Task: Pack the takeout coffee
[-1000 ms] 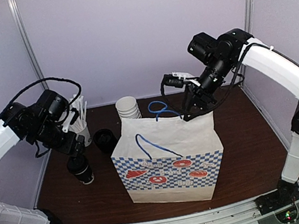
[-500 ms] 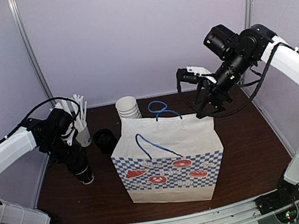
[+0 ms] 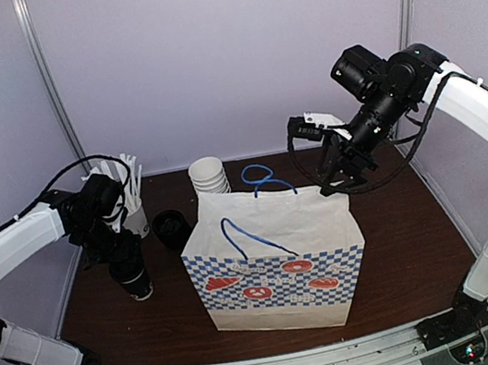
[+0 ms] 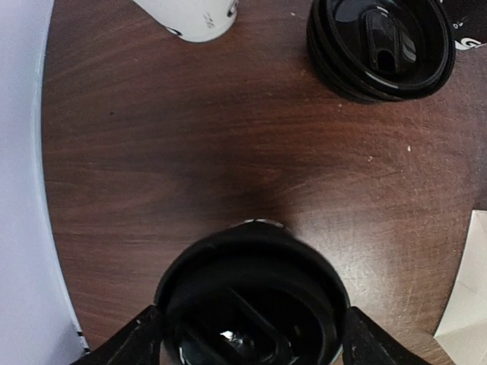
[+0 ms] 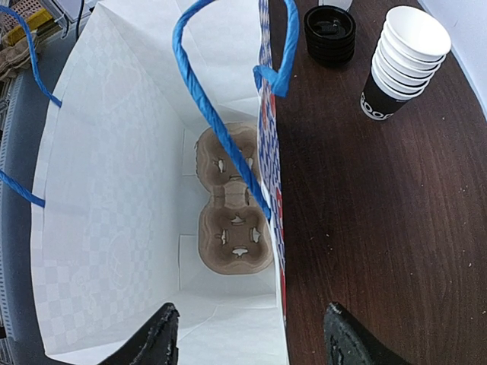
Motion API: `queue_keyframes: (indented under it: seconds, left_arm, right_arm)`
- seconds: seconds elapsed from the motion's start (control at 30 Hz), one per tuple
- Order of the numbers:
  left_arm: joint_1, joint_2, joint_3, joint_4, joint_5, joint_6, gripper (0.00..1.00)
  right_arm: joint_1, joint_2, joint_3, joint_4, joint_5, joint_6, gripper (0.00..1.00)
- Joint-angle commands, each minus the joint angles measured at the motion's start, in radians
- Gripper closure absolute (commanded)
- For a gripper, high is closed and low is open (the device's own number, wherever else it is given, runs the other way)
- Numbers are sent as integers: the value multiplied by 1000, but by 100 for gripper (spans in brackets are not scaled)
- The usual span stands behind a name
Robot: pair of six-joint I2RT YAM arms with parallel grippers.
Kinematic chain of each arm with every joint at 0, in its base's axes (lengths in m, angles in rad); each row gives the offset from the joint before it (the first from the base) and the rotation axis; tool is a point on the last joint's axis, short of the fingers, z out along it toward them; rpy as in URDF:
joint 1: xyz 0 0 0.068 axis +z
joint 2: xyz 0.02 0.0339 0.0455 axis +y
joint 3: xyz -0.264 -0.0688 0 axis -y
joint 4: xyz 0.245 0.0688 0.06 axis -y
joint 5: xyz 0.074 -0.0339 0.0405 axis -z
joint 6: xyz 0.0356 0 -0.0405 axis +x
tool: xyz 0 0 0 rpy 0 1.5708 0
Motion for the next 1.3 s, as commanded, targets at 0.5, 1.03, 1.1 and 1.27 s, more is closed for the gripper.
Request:
queue_keyframes:
  seconds: [0.5, 1.03, 1.1, 1.27]
  left_arm:
    - [8, 28, 49, -106, 12, -144, 23]
    - [8, 89, 94, -126, -13, -36, 17]
    - [8, 92, 99, -125, -14, -31, 18]
    - [8, 96, 100, -139, 3, -24, 23]
  right_arm:
    - [-5, -7, -5, 14, -8, 16, 35]
    - [-5, -15, -15, 17, -9, 19, 35]
    - [-5, -15, -15, 17, -8, 20, 35]
    - [-5, -17, -15, 17, -6, 21, 35]
